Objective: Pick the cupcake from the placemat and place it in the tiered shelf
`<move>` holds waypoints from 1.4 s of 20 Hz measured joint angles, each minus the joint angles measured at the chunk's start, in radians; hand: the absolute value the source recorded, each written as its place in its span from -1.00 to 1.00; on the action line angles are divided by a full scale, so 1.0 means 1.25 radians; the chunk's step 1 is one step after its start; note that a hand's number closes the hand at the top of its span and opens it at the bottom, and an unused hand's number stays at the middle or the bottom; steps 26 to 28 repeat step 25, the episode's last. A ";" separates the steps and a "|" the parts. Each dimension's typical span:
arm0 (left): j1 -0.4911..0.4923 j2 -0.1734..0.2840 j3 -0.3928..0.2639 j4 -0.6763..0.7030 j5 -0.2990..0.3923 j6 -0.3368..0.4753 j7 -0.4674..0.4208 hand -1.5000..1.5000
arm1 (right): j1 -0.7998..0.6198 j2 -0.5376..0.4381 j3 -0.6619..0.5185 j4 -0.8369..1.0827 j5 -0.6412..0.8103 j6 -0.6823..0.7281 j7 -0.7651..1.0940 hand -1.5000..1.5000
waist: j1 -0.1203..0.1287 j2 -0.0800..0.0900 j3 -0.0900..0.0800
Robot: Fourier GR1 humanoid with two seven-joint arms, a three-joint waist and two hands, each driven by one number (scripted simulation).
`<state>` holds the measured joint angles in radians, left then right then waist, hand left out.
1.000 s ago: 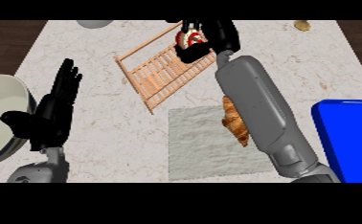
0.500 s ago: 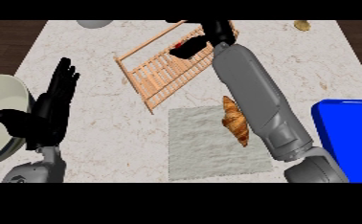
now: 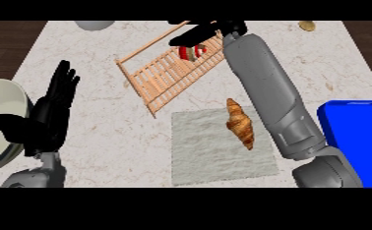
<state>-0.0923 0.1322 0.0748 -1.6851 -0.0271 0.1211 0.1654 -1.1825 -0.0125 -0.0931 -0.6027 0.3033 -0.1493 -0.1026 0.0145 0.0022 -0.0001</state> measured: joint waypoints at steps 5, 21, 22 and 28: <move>0.004 0.011 0.015 -0.005 0.010 -0.010 0.006 0.00 | 0.002 -0.067 -0.054 -0.035 -0.042 0.014 0.037 -1.00 | -0.006 -0.002 0.000; 0.009 0.005 0.014 -0.019 0.005 -0.012 0.010 0.00 | 0.108 -0.365 -0.182 -0.037 -0.163 0.259 0.052 -1.00 | -0.007 0.000 0.001; 0.002 0.007 0.017 -0.006 0.004 -0.013 0.005 0.00 | 0.112 -0.381 -0.188 -0.035 -0.171 0.282 0.049 -1.00 | -0.007 0.000 0.000; 0.011 -0.004 0.004 -0.022 -0.005 -0.007 0.017 0.00 | 0.124 -0.422 -0.201 -0.011 -0.184 0.329 0.018 -1.00 | -0.004 0.001 0.000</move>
